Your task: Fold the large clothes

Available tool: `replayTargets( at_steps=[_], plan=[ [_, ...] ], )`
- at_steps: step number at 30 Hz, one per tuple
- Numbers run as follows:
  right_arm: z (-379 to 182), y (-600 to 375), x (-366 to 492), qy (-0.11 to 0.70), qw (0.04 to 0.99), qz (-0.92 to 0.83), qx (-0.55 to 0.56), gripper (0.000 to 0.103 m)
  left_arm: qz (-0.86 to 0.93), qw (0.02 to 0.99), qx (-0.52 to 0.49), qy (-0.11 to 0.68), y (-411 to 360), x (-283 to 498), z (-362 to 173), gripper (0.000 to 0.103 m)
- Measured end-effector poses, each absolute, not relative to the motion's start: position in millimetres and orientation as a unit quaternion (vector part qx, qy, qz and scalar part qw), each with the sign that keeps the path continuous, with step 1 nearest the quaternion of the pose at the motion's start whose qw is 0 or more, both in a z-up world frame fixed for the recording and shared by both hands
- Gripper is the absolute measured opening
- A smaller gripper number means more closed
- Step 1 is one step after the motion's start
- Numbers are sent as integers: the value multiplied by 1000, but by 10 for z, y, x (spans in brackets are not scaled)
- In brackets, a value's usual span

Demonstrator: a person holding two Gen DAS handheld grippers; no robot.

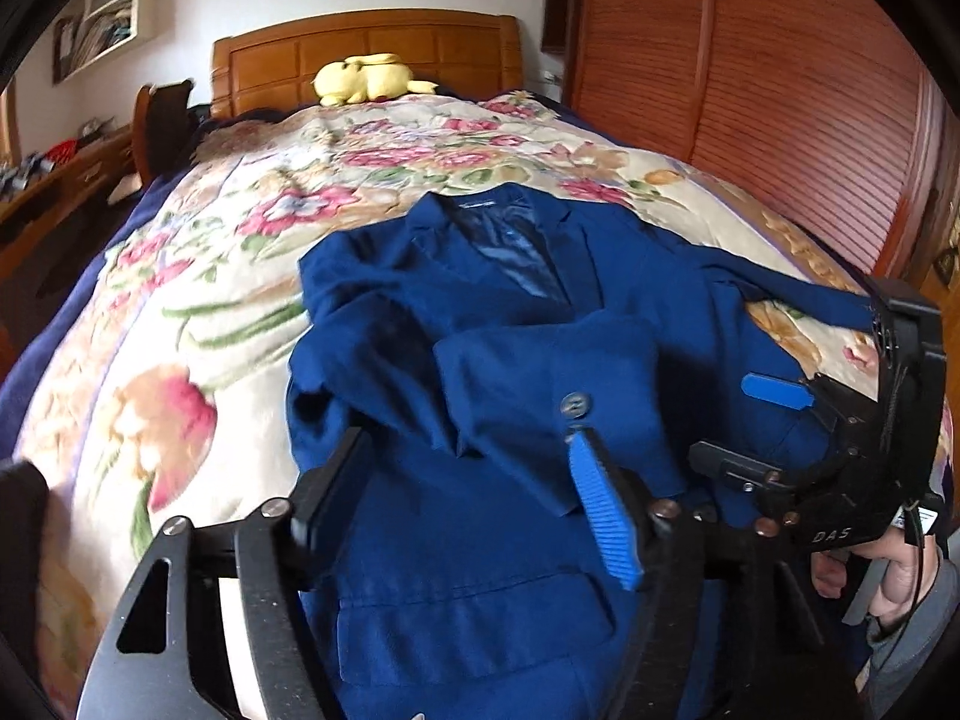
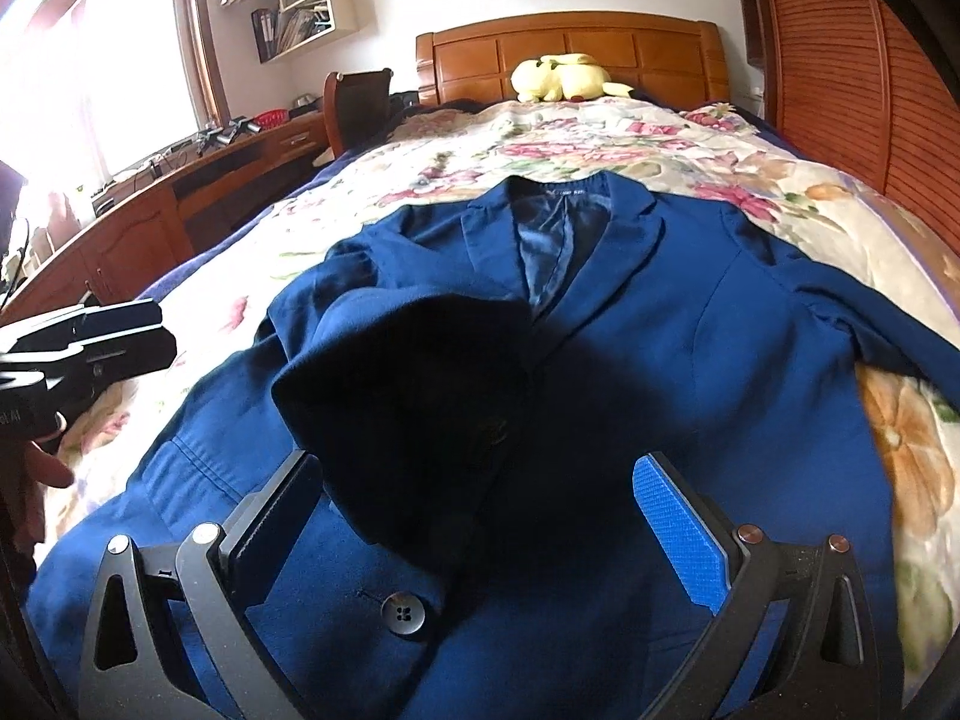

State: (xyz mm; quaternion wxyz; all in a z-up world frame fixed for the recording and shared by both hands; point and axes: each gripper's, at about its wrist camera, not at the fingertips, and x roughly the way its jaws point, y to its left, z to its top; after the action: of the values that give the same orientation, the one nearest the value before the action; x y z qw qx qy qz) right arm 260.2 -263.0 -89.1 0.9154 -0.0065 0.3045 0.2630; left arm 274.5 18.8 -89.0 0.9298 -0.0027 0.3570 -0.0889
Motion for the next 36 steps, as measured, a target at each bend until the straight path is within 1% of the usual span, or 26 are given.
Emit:
replayTargets(
  at_steps=[12, 17, 24, 29, 31, 32, 34, 36],
  plan=[
    [-990, -2559, 2687, 320, 909, 265, -7, 103, -33, 940, -33, 337, 520, 2668, -1299, 70],
    [-994, -2530, 2675, 318, 910, 264, -16, 103, -29, 942, -51, 331, 606, 2654, -1347, 70],
    [-977, -2488, 2654, 314, 909, 273, -28, 103, -27, 941, -43, 335, 580, 2675, -1423, 70],
    [-883, -2443, 2555, 290, 910, 293, -40, 101, -27, 941, -48, 334, 597, 2674, -1435, 70],
    [-868, -2405, 2526, 284, 907, 308, -42, 97, -27, 941, -51, 332, 610, 2664, -1440, 70],
    [-874, -2363, 2524, 283, 905, 314, -48, 93, -27, 941, -51, 332, 619, 2662, -1444, 70],
    [-943, -2272, 2538, 290, 898, 324, -64, 79, -27, 941, -49, 334, 613, 2664, -1453, 70],
    [-1065, -2183, 2613, 313, 886, 333, -80, 50, -25, 941, -44, 334, 595, 2661, -1457, 70]
  ],
)
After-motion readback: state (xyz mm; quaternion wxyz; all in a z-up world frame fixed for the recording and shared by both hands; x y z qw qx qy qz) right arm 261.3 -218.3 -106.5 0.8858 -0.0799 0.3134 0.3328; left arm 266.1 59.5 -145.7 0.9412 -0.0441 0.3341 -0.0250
